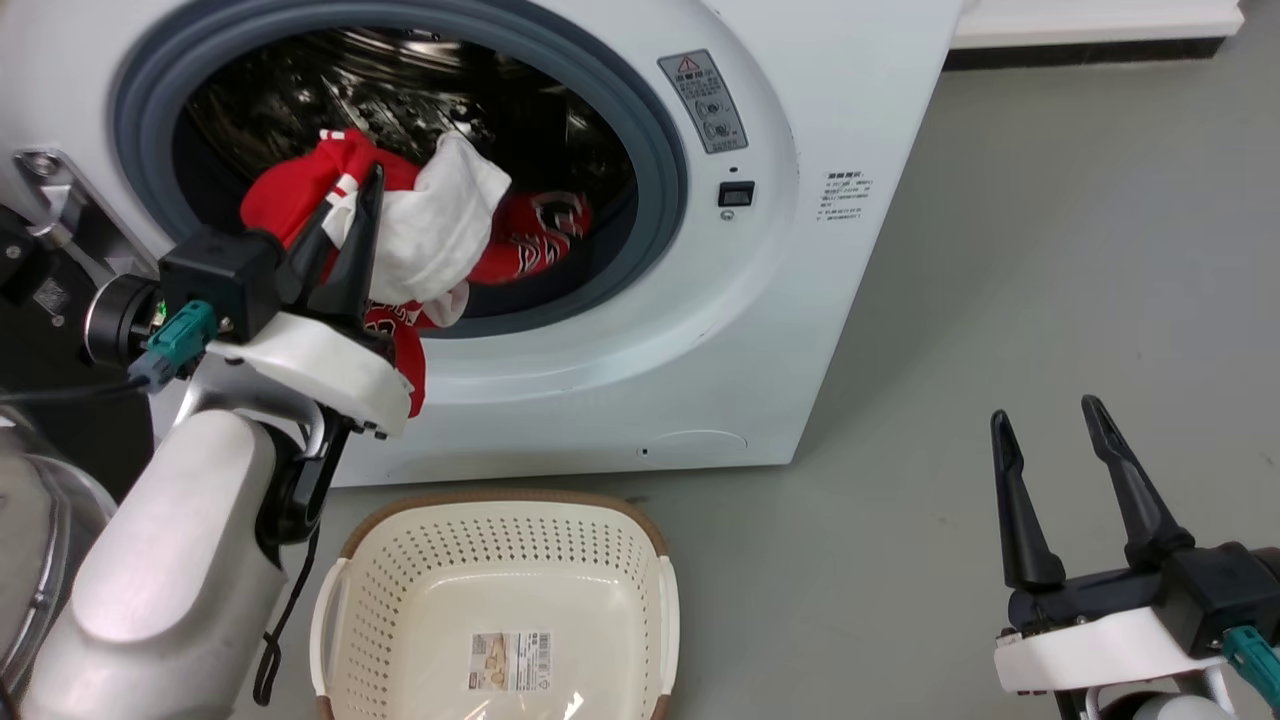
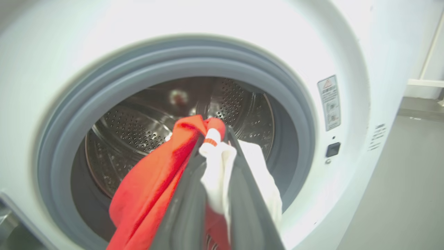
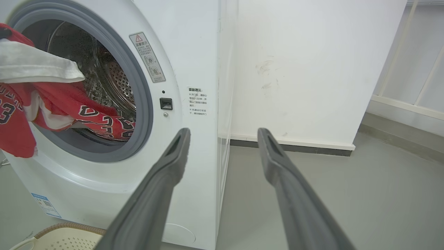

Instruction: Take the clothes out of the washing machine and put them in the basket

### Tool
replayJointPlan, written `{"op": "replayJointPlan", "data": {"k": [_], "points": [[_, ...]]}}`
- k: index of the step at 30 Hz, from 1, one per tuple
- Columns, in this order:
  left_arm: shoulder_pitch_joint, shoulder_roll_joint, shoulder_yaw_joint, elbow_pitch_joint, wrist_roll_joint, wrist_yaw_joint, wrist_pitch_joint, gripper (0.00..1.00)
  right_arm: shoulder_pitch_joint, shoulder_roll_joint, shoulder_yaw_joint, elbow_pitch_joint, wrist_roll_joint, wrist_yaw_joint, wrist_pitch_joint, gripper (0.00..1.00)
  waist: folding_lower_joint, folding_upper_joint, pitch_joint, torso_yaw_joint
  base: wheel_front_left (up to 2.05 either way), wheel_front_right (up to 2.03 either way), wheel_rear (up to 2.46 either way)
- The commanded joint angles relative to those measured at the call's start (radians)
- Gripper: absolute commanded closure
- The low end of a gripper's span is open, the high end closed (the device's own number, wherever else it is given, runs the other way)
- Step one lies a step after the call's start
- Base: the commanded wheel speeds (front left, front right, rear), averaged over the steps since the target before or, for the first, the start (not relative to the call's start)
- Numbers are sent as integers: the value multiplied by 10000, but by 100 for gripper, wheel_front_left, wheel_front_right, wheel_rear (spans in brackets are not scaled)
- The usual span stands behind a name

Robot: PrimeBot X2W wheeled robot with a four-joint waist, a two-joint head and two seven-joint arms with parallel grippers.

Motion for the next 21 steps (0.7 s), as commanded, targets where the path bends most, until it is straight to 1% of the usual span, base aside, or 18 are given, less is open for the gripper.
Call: {"op": "replayJointPlan", "data": {"k": [1,3,6,8,11,16,21], "points": [[219,110,67,-422,-26,126,66,100,143,17,-9,17,-73,-8,-22,0,2,0,-196,92,0,0,0],[523,306,126,-1276,28,345,231,100,243,17,-16,15,-89,-7,-22,0,2,0,-337,138,0,0,0],[978,438,248,-2467,-119,622,487,100,364,17,-15,26,-89,-8,-21,0,2,0,-513,206,0,0,0],[1201,678,300,-3129,-22,822,680,100,436,19,14,25,-96,-7,-22,0,2,0,-591,230,0,0,0],[1553,845,351,-4062,29,1084,934,100,489,17,43,14,-87,-8,-22,0,2,0,-659,257,0,0,0],[2000,1137,541,-5356,91,1439,1163,100,554,19,33,-18,-71,-7,-22,0,2,0,-725,302,0,0,0],[2274,1391,653,-6156,145,1643,1342,100,592,19,7,-6,-56,-7,-22,0,2,0,-753,358,0,0,0]]}}
